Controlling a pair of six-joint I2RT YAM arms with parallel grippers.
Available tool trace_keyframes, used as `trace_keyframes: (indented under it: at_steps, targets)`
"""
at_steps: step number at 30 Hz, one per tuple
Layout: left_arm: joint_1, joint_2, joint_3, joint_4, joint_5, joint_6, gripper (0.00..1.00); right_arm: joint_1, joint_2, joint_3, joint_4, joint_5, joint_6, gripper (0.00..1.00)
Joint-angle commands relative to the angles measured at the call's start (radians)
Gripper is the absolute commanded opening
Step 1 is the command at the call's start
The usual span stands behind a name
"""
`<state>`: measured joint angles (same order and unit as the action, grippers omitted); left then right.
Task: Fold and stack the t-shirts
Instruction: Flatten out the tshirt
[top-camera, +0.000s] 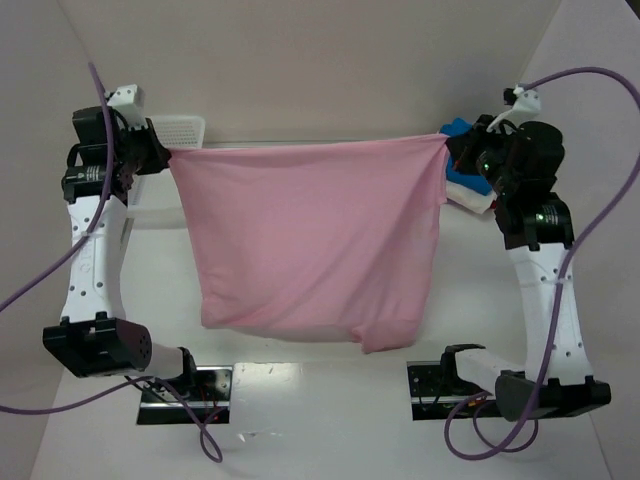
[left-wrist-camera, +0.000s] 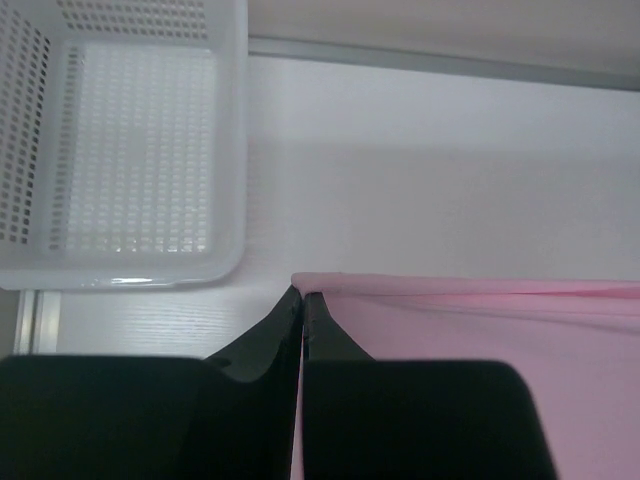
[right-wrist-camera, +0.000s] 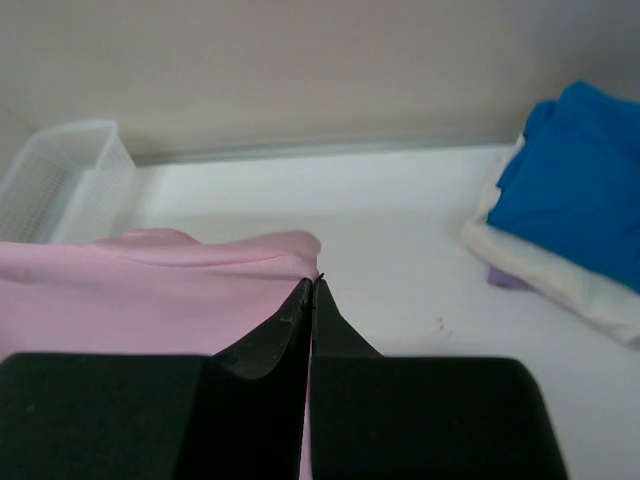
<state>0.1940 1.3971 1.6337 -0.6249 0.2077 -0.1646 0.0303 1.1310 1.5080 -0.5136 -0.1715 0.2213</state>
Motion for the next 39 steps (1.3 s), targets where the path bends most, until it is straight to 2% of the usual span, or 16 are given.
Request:
trace_keyframes:
  at_steps: [1, 7, 21, 30, 39]
  targets:
    - [0.010, -0.001, -0.026, 0.100, 0.018, 0.003, 0.00, 0.000, 0.017, -0.073, 0.113, 0.047, 0.010, 0.00]
    - [0.001, 0.087, -0.101, 0.155, -0.004, 0.007, 0.00, 0.000, 0.103, -0.171, 0.210, 0.035, 0.039, 0.00]
    - [-0.042, 0.344, 0.013, 0.183, -0.019, 0.030, 0.00, 0.000, 0.374, -0.170, 0.359, 0.026, 0.044, 0.00]
    - [-0.054, 0.528, 0.163, 0.194, -0.044, 0.030, 0.00, 0.000, 0.589, -0.023, 0.402, 0.055, 0.035, 0.00]
    - [-0.121, 0.717, 0.377, 0.194, -0.045, 0.077, 0.00, 0.000, 0.764, 0.164, 0.408, 0.084, 0.015, 0.00]
